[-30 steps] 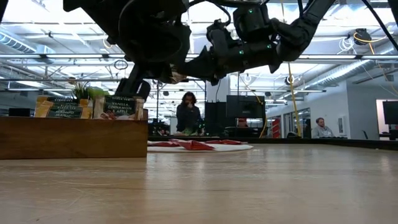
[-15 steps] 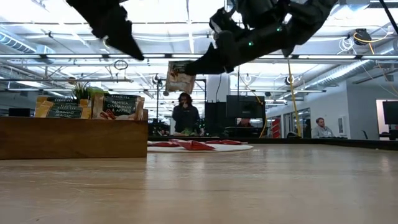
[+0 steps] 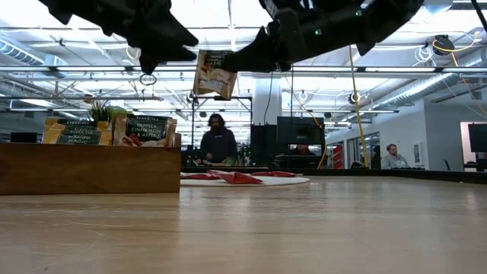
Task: Pick & Place Tea
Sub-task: Put the brown tea bag into the right section of the wooden organizer
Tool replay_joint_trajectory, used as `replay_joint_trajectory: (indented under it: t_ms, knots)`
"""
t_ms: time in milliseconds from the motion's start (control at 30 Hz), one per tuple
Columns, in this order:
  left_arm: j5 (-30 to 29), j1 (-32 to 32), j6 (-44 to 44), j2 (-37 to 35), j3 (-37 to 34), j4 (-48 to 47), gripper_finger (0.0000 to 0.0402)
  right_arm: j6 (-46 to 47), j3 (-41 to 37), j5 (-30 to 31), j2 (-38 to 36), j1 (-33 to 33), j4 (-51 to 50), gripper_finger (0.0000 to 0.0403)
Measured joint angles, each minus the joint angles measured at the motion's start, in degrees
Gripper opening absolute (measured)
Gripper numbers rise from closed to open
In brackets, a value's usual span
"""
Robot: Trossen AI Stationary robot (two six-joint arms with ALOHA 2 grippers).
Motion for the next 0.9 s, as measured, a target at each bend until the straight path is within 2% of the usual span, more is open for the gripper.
replay_joint_trajectory:
  t_ms: [200,300,400,533,667,733,833,900]
  knots:
    - [0.21,0.5,-0.25,2.74,0.0,0.71,0.0215,-0.3,0.0,-0.1,0.01,0.0,2.23,0.0]
    - [0.21,0.49,0.35,4.47,0.0,3.96,0.0232,-0.38,0.0,-0.32,0.01,-0.07,2.42,0.0]
    - [2.14,0.49,3.01,5.8,-0.02,7.24,0.024,-0.24,0.0,-3.11,0.01,-0.31,2.44,0.0]
    - [5.04,0.49,4.69,6.71,0.0,9.74,0.0234,-0.19,0.0,-3.15,0.01,-0.42,2.48,0.0]
    - [6.16,0.77,4.23,7.34,0.0,9.92,0.0189,-0.08,0.0,-3.1,0.01,-0.42,3.72,0.0]
    - [6.25,0.77,4.73,7.54,-0.02,9.5,0.0143,0.33,0.0,-3.07,0.01,-0.42,4.54,0.0]
    - [7.54,0.82,6.75,8.22,-0.02,11.79,0.0045,1.92,0.0,-3.06,0.01,-0.42,5.51,0.0001]
    - [8.24,0.88,7.75,8.63,0.0,12.72,0.0015,3.1,0.0,-3.05,0.05,-0.42,5.44,0.0004]
